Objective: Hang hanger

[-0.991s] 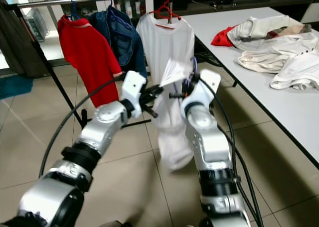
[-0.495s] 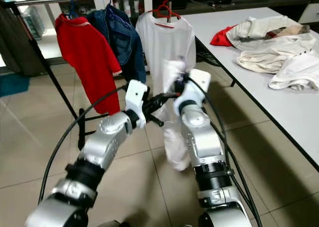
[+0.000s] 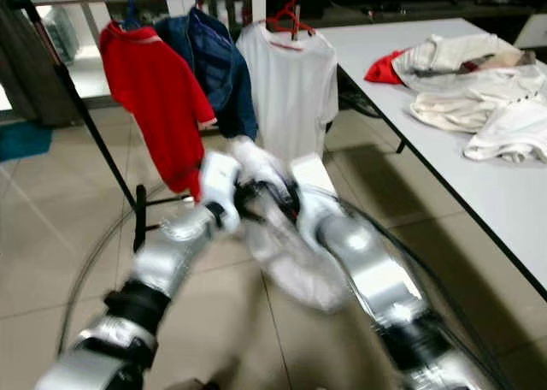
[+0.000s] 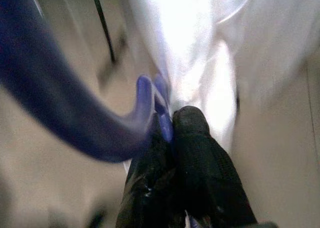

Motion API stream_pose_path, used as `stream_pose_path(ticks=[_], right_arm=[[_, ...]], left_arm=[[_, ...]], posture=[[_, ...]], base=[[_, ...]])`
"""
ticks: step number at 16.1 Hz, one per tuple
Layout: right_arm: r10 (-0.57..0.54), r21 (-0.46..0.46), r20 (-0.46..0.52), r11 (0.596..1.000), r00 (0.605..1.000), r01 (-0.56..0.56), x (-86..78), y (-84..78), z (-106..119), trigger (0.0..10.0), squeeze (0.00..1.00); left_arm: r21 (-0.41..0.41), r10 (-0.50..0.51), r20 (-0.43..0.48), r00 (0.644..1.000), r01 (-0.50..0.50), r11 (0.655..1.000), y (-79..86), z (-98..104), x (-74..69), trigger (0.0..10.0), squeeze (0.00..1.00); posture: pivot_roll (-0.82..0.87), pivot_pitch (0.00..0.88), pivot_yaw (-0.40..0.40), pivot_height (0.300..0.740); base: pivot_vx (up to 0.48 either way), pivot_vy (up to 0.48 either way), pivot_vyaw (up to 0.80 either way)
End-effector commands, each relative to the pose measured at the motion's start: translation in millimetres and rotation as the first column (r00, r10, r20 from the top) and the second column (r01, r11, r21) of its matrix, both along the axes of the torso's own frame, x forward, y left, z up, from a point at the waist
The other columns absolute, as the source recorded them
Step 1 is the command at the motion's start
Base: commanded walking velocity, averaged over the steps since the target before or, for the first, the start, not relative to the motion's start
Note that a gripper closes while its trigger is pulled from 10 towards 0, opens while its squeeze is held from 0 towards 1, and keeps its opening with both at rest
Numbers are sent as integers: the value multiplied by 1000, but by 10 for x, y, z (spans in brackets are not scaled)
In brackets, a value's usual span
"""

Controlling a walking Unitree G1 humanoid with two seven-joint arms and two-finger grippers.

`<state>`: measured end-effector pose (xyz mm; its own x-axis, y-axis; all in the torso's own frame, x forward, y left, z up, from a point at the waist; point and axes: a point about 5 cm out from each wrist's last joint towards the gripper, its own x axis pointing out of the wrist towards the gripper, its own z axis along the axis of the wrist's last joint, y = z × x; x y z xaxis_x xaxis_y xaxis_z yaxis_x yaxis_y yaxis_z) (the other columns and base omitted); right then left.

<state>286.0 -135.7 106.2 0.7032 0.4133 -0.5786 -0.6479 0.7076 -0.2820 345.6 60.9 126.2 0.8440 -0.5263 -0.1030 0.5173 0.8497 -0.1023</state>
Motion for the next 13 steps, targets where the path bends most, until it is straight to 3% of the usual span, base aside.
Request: stream_pose_path(ticks=[1,3,4,7,8,10,11,12,13], right_arm=[[64,-92,-71,993,995,-71,-99,-66,-42,10000,0],[87,-169,-82,981,993,-100,-137,-179,-10,10000,0],[33,-54,-52,998,998,-36,-82,-131,77,10000,0],[-105,-25,40,994,994,106,65,-164,154,10000,0],[-247,114,196,967,949,228,234,-140,415,10000,0],[-317,251,206,932,926,263,271,-61,553,10000,0],[-387,259,231,909,893,327,306,-61,573,10000,0],[-392,256,247,908,886,330,322,-27,570,10000,0],[-424,289,277,893,862,346,372,64,595,10000,0]], left_arm=[[-28,22,96,995,-19,999,-5,244,72,0,0],[-23,42,93,995,-40,999,23,249,99,0,0],[-20,63,92,994,-62,998,53,252,122,0,0],[-19,82,94,992,-81,997,123,266,151,0,0],[5,95,76,993,-95,995,183,220,148,0,0],[27,101,52,994,-103,994,205,162,143,0,0],[27,70,50,996,-71,997,152,155,126,0,0],[20,40,51,998,-42,999,99,159,109,0,0],[2,-46,52,998,46,999,-51,173,53,0,0]], posture=[[-139,0,29,740],[-143,0,30,740],[-144,0,24,740],[-138,0,15,740],[-134,0,10,740],[-135,0,12,740],[-135,0,12,740],[-132,0,12,740],[-130,0,12,740]], base=[[0,0,0],[0,0,0],[0,0,0],[0,0,0],[0,0,0],[0,0,0],[0,0,0],[0,0,0],[0,0,0]])
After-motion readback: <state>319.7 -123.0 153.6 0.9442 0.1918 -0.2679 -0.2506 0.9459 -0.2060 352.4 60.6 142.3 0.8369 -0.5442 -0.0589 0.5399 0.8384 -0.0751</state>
